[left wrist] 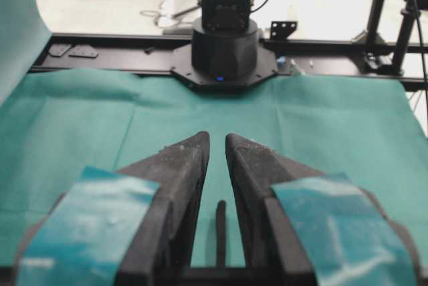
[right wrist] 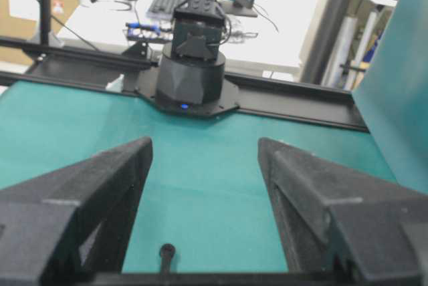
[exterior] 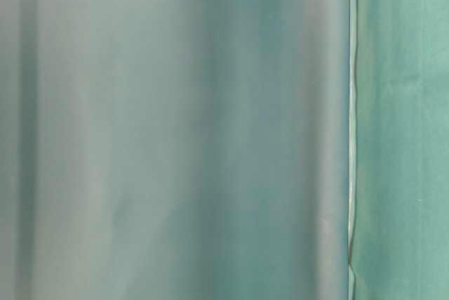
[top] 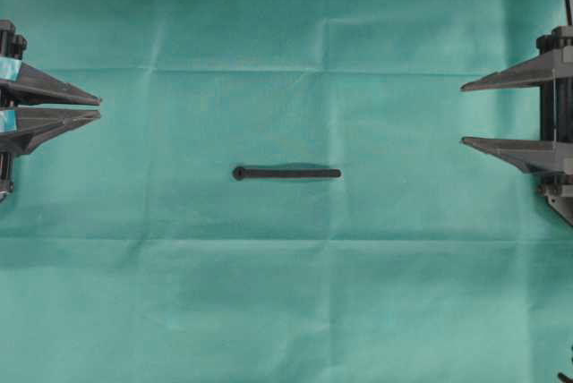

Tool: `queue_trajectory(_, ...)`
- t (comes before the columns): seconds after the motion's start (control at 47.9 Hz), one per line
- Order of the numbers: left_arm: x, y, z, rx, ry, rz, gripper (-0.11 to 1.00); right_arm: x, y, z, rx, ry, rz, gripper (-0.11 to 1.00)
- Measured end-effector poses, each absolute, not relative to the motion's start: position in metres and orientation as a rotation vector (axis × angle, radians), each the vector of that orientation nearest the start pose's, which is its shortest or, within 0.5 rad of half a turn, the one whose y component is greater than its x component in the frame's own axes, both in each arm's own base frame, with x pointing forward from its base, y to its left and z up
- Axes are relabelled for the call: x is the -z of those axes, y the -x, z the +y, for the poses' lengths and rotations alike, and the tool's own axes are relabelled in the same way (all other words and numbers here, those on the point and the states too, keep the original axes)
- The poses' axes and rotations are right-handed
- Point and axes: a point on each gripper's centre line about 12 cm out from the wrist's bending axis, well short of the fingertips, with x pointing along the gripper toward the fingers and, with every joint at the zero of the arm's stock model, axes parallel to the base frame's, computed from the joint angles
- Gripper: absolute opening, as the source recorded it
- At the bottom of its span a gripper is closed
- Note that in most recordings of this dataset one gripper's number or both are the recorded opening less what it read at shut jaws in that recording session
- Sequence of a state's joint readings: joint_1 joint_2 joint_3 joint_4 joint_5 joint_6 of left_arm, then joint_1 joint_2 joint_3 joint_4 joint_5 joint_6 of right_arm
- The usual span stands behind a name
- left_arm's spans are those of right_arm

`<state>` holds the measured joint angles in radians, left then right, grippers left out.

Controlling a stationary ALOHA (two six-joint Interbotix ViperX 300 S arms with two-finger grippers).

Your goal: Peel off the Velcro with your right arm.

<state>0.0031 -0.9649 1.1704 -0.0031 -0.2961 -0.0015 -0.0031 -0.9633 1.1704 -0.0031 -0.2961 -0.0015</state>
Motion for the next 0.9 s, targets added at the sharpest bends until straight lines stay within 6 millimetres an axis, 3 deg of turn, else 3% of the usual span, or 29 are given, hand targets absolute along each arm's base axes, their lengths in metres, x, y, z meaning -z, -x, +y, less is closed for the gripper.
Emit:
queue_trajectory(0.042,-0.296,-0.199,0.001,-0.003,0.001,-0.095,0.22,-0.294,-0.199,0.000,0.001,0.002,-0.084,0.22)
queue_trajectory(0.146,-0.293,-0.198,0.001,-0.005,0.010,-0.104,0.03,-0.287,-0.198,-0.001,0.005,0.003,-0.067,0.02)
queue_trajectory(0.229,-0.291,-0.197,0.001,-0.006,0.010,-0.103,0.00,-0.283,-0.198,-0.004,0.018,0.002,-0.057,-0.07)
queue_trajectory(0.521,-0.282,-0.197,0.001,-0.006,0.012,-0.077,0.00,-0.277,-0.197,-0.005,0.025,0.003,-0.040,-0.08)
queue_trajectory(0.626,-0.280,-0.199,0.001,-0.008,0.011,-0.071,0.01,-0.276,-0.197,-0.005,0.024,0.002,-0.038,0.01)
queue_trajectory(0.688,-0.281,-0.200,0.001,-0.006,0.008,-0.077,0.07,-0.275,-0.197,-0.005,0.025,0.002,-0.035,0.11)
queue_trajectory(0.772,-0.281,-0.200,0.001,-0.007,0.010,-0.084,0.26,-0.273,-0.197,-0.005,0.025,0.002,-0.032,0.32)
queue_trajectory(0.855,-0.280,-0.202,0.001,-0.007,0.007,-0.084,0.52,-0.274,-0.196,-0.005,0.025,0.002,-0.038,0.57)
queue_trajectory(0.897,-0.280,-0.202,0.001,-0.007,0.008,-0.083,0.64,-0.274,-0.196,-0.005,0.025,0.003,-0.041,0.63)
